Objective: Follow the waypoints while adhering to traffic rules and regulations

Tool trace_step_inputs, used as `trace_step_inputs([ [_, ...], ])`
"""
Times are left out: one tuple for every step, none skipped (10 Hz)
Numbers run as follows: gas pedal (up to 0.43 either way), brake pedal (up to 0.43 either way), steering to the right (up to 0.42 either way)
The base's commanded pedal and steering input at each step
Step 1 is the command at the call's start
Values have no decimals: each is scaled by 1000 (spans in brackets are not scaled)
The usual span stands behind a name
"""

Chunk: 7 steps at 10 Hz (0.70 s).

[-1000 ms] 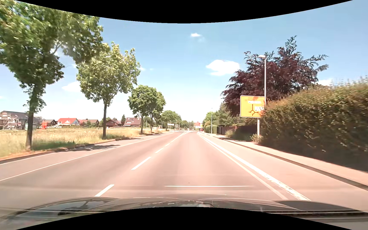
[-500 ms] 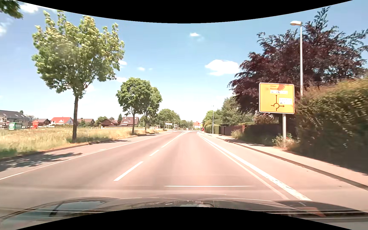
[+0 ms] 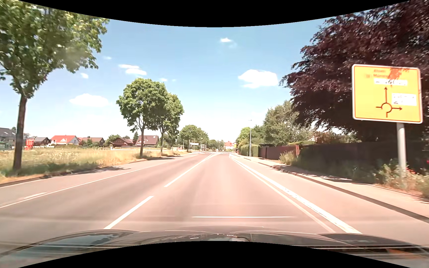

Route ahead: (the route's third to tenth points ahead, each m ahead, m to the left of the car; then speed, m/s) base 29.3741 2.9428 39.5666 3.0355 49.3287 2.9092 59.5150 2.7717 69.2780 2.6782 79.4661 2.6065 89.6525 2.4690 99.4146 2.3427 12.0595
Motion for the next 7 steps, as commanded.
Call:
trace_step_inputs([
  [157,0,4],
  [150,0,4],
  [150,0,4],
  [150,0,4],
  [150,0,4],
  [138,0,4],
  [138,0,3],
])
